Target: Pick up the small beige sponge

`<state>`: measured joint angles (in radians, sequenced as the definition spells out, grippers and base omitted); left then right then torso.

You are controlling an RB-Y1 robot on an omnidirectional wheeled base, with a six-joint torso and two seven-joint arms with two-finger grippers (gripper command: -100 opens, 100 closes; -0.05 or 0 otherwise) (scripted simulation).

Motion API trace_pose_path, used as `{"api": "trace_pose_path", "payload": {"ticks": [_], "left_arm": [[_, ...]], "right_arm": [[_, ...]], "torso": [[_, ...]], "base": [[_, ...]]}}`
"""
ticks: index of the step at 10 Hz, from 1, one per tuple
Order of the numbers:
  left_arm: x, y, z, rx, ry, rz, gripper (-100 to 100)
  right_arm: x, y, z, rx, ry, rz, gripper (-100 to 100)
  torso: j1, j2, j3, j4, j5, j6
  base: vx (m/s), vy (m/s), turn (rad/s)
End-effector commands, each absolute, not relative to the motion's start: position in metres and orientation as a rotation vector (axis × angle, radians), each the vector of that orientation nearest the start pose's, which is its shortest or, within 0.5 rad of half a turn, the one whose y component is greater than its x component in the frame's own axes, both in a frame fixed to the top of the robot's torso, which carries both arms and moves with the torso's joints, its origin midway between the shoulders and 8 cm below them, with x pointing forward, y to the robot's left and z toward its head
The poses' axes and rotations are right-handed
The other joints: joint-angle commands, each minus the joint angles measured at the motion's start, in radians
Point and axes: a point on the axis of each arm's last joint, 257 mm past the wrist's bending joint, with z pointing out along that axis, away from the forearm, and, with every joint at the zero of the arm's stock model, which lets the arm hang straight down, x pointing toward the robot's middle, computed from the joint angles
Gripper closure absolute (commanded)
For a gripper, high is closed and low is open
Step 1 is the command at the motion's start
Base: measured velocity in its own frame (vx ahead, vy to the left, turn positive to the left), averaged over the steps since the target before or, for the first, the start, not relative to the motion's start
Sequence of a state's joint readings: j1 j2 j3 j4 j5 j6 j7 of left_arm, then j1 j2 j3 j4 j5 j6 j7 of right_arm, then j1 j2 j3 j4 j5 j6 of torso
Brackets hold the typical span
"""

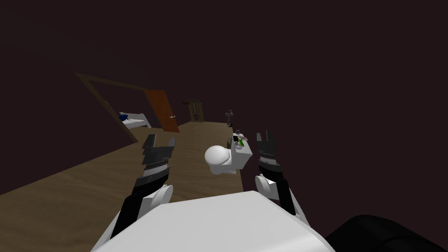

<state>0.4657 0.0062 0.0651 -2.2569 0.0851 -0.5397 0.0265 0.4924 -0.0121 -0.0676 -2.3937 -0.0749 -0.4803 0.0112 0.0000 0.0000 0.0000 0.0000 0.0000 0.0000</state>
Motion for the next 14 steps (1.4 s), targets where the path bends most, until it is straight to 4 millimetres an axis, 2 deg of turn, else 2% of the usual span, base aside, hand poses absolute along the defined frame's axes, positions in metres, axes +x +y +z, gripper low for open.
{"api": "trace_pose_path", "payload": {"ticks": [1,8,14], "left_arm": [[0.338,0.307,0.034,-0.667,0.517,-1.337,0],[0.338,0.307,0.034,-0.667,0.517,-1.337,0],[0.338,0.307,0.034,-0.667,0.517,-1.337,0]], "right_arm": [[0.323,-0.294,0.068,0.556,0.568,1.252,-100],[0.345,-0.273,0.033,0.369,0.796,1.008,-100],[0.368,-0.257,-0.023,0.096,1.026,0.703,-100]], "torso": [[0.000,0.000,0.000,0.000,0.000,0.000],[0.000,-0.003,-0.002,-0.001,0.000,0.000],[0.000,-0.004,-0.002,-0.001,0.000,0.000]], "base": [[0.016,0.006,0.024],[0.039,0.006,0.021],[0.051,0.010,0.030]]}}
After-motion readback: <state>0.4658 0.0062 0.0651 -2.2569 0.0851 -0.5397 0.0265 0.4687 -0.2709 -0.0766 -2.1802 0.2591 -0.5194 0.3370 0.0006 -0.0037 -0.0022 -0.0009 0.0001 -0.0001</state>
